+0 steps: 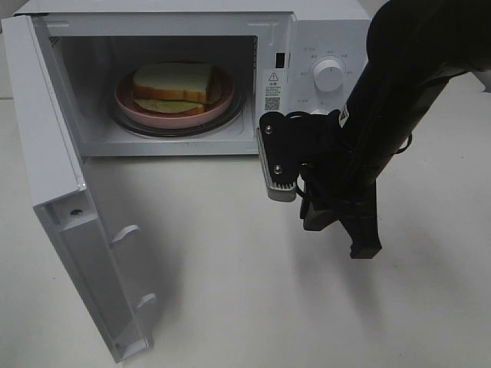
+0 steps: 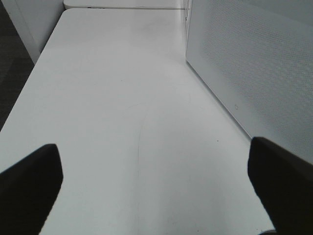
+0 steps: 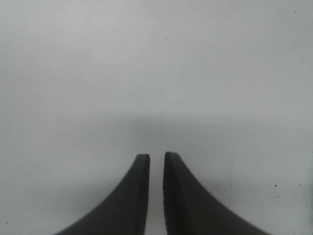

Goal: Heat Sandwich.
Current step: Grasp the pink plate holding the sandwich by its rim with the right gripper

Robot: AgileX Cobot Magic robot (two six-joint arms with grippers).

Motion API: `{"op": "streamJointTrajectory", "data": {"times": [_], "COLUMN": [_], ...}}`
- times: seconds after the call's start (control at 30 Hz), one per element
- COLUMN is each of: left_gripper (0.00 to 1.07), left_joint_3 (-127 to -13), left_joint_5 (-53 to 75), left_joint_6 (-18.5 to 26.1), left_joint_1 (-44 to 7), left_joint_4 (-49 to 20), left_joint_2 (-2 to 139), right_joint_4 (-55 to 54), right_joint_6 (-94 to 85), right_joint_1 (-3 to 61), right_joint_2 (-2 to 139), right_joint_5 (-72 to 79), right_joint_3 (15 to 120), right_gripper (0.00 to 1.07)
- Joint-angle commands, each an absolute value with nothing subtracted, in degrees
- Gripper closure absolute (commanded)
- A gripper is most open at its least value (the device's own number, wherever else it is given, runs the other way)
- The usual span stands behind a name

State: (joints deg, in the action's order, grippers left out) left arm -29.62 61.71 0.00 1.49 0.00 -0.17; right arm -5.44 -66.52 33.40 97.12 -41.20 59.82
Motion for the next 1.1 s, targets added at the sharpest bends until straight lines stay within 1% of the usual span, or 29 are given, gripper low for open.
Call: {"op": "streamJointTrajectory", "data": {"times": [0.03, 0.1, 0.13, 0.17, 0.23, 0.27, 0.3, 0.4, 0.43, 0.47, 0.57, 0.67, 0.93, 1.1], "left_gripper": [0.09, 0.09, 0.09, 0.09, 0.09, 0.09, 0.09, 0.09, 0.09, 0.09, 0.09, 0.09, 0.09, 0.09], "left_joint_3": [-29.56, -29.56, -29.56, -29.56, -29.56, -29.56, -29.56, -29.56, -29.56, -29.56, -29.56, -29.56, -29.56, -29.56], "left_joint_5": [61.13, 61.13, 61.13, 61.13, 61.13, 61.13, 61.13, 61.13, 61.13, 61.13, 61.13, 61.13, 61.13, 61.13], "left_joint_6": [0.00, 0.00, 0.00, 0.00, 0.00, 0.00, 0.00, 0.00, 0.00, 0.00, 0.00, 0.00, 0.00, 0.00], "left_joint_1": [1.66, 1.66, 1.66, 1.66, 1.66, 1.66, 1.66, 1.66, 1.66, 1.66, 1.66, 1.66, 1.66, 1.66], "left_joint_4": [0.00, 0.00, 0.00, 0.00, 0.00, 0.00, 0.00, 0.00, 0.00, 0.00, 0.00, 0.00, 0.00, 0.00], "left_joint_2": [-0.69, -0.69, -0.69, -0.69, -0.69, -0.69, -0.69, -0.69, -0.69, -0.69, -0.69, -0.69, -0.69, -0.69], "right_joint_4": [-3.55, -2.23, -2.23, -1.72, -1.66, -1.66, -1.66, -1.66, -1.66, -1.66, -1.49, -0.80, 3.38, 6.19], "right_joint_6": [-68.41, -68.35, -68.35, -67.49, -66.52, -66.52, -65.83, -64.80, -64.80, -64.23, -60.10, -59.99, -59.99, -57.93], "right_joint_1": [33.40, 33.40, 33.40, 33.40, 33.40, 33.40, 33.40, 33.40, 33.40, 33.40, 33.40, 33.40, 33.40, 33.58], "right_joint_2": [96.49, 96.49, 96.49, 96.49, 96.49, 96.49, 96.49, 96.49, 96.49, 96.49, 96.49, 96.49, 96.49, 97.23], "right_joint_5": [-41.94, -41.88, -41.88, -41.60, -41.20, -41.20, -40.74, -40.11, -40.11, -40.11, -39.99, -39.99, -38.62, -38.62], "right_joint_3": [60.33, 60.33, 60.33, 60.33, 60.33, 60.33, 60.33, 60.33, 60.33, 60.33, 60.33, 60.33, 60.50, 63.08], "right_gripper": [0.90, 0.86, 0.86, 0.79, 0.70, 0.70, 0.60, 0.43, 0.43, 0.30, 0.16, 0.14, 0.17, 0.18]}}
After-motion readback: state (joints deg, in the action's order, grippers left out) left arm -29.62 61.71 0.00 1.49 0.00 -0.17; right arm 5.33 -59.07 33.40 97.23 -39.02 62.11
